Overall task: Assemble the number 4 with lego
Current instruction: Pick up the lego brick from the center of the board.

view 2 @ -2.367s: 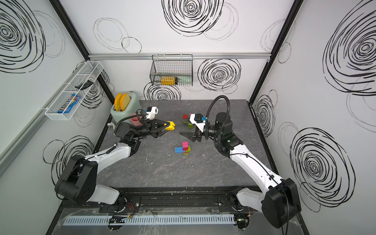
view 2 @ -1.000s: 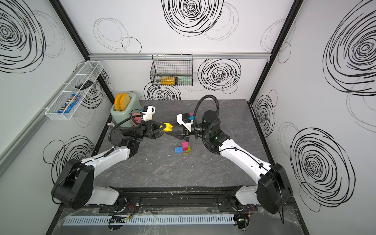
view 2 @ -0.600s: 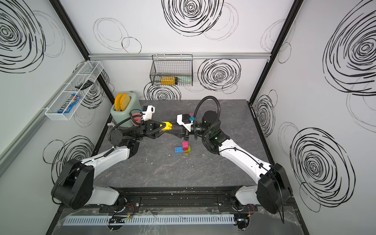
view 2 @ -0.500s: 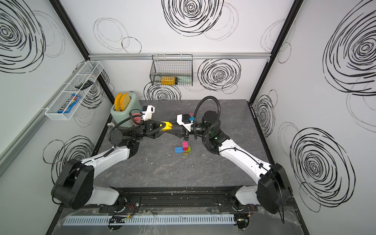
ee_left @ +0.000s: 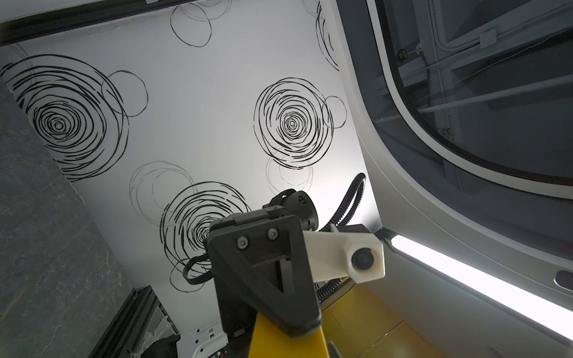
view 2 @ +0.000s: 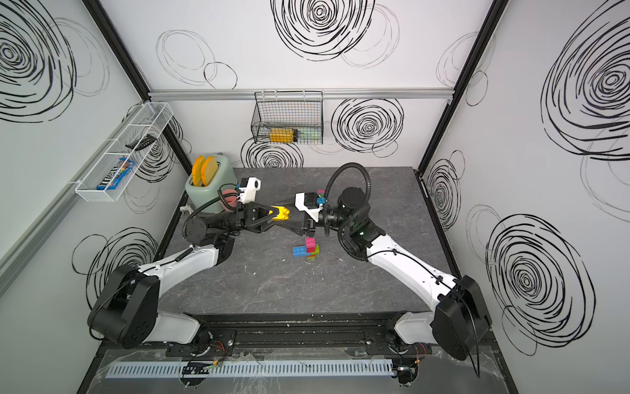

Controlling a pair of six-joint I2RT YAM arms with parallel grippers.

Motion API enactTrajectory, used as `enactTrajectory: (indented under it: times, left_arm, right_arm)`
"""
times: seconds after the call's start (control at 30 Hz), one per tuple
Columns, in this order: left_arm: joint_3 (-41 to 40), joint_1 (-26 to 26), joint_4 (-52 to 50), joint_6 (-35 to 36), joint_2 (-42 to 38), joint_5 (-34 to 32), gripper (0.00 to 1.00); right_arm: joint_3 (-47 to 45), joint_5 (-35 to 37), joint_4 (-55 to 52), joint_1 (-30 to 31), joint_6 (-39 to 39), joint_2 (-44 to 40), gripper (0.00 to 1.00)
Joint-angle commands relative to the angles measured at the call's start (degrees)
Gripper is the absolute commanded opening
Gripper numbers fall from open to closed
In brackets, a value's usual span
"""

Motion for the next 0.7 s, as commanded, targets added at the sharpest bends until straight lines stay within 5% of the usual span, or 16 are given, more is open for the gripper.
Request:
enactTrajectory:
  times: [0.0,0.13,0.43,0.67]
  left_arm:
    - [-0.04,-0.31,4.62,-0.69,0.20,1.90,0.00]
    - [-0.12,-0.32,4.83,-0.85,0.20,1.80,0.00]
    - [-0.38,-0.30,6.16,-1.71,0.40,1.52,0.00]
    - [-0.56,-0.17,6.24,-1.45,0.47,1.39,0.05]
  right_arm:
    - [0.84,1.51,-0.32,0.67,-2.98,-2.26,0.53]
    - [1.04,2.13,-3.15,0.68,-4.81,-2.63,0.44]
    - [1.18,2.05,-4.75,0.77,-5.68,-2.01,0.47]
    - [1.62,2.71,-5.55,0.77,-5.55,-2.51,0.20]
